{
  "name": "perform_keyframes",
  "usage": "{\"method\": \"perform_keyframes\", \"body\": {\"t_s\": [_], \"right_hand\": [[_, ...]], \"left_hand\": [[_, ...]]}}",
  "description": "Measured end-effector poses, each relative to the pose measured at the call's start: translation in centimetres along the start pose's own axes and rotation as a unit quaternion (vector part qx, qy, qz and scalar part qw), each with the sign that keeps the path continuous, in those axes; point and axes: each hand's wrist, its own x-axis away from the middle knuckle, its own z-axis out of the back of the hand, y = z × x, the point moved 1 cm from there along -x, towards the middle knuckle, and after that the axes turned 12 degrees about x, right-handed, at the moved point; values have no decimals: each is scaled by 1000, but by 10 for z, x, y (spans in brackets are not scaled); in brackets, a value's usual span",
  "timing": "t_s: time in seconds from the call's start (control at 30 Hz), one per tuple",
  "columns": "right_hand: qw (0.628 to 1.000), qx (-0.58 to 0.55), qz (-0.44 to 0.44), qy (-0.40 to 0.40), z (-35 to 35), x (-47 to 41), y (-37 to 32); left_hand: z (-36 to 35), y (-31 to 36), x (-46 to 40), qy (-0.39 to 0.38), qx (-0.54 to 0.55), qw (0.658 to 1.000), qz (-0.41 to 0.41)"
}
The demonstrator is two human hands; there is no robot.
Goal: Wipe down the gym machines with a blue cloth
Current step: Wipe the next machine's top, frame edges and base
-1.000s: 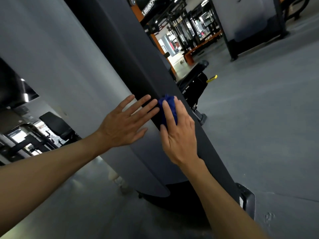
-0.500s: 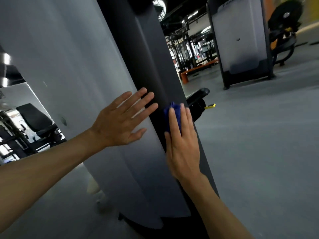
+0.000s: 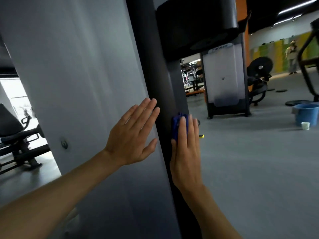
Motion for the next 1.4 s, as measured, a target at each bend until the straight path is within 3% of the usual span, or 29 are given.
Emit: {"method": "perform_keyframes", "body": {"t_s": [0.13, 0.27, 0.43, 0.7, 0.93, 1.2, 1.4], "right_hand": [[994, 54, 19, 88, 10, -100, -41], [989, 41, -22, 143, 6, -103, -47], [991, 33, 10, 127, 2, -45, -22], [978, 90, 102, 157, 18, -148, -35], [992, 52, 18, 117, 8, -68, -25], [964, 120, 166, 171, 16, -152, -55], [987, 48, 100, 120, 12, -101, -36]], "left_hand": [[15, -19, -41, 62, 13, 993, 95], [15, -23, -49, 73, 21, 989, 125], [13, -23, -46, 66, 17, 990, 120], [14, -24, -46, 62, 38, 990, 118], [13, -24, -43, 70, 47, 990, 116], [15, -22, -43, 73, 58, 989, 113], [14, -23, -43, 88, 57, 989, 107]]}}
